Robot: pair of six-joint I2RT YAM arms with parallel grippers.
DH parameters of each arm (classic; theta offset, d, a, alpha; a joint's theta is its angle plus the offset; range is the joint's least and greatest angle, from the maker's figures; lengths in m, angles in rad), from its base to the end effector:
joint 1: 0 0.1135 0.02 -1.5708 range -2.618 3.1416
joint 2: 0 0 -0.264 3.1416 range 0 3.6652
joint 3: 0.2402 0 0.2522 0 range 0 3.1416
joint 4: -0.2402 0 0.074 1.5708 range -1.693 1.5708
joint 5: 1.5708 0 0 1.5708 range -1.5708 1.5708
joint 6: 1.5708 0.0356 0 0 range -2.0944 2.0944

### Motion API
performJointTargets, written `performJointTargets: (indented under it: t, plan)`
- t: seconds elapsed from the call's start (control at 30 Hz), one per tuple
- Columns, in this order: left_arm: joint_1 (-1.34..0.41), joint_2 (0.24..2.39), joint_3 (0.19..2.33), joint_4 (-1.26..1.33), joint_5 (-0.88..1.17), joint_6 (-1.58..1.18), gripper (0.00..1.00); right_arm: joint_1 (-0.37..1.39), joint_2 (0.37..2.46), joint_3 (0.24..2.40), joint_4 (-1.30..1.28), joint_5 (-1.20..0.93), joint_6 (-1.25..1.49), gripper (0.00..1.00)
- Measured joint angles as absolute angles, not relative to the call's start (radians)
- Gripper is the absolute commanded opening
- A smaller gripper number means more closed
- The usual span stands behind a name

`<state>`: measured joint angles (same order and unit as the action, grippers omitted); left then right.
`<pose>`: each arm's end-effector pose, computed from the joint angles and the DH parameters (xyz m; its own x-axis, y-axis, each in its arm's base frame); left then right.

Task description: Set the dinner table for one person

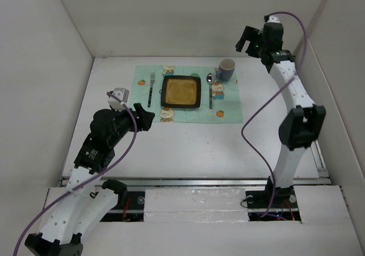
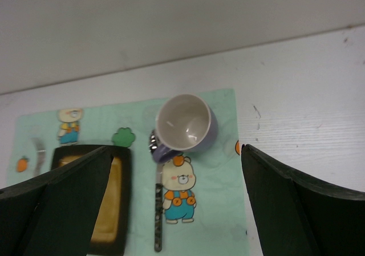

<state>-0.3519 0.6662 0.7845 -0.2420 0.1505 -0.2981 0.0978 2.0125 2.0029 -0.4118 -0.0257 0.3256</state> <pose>0.1455 -0.0591 0.3517 -0.2518 -0.2169 -0.9432 0.4253 0.8506 -0.3091 0.4760 0.0476 0.3650 -0.4244 0.2797 -0.8612 0.0156 0.9532 0.3019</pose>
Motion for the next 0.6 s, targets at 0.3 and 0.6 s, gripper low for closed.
performJointTargets:
  t: [0.3, 0.6]
  plan:
    - [-0.352, 0.622, 0.785, -0.251, 0.096, -0.318, 0.67, 0.201, 1.092, 1.269, -0.005, -0.087, 0.319, 1.00]
    - [-0.352, 0.391, 0.788, -0.210, 0.013, -0.368, 0.71, 0.278, 0.435, 0.635, 0.018, 0.057, 0.424, 1.00]
